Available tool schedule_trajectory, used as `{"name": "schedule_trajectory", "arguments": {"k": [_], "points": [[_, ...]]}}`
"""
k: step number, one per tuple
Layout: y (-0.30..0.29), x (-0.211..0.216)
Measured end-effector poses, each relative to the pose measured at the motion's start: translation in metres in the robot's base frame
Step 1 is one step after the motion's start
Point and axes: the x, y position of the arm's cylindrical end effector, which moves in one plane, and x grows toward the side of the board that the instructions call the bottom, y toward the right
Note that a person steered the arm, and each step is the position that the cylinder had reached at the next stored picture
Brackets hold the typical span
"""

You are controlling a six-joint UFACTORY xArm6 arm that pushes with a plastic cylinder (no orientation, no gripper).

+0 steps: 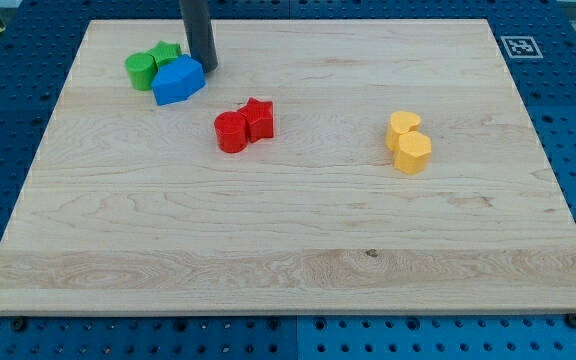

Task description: Move your arm towards the yellow heart

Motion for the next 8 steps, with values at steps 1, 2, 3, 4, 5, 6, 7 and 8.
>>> {"name": "schedule_trajectory", "arguments": {"k": [1,2,3,4,5,6,7,8], "points": [[0.000,0.000],[0.001,0.000],[0.005,0.000],[0.028,0.000],[0.044,0.001],[0.050,0.002],[0.079,0.008],[0.114,0.017]]}}
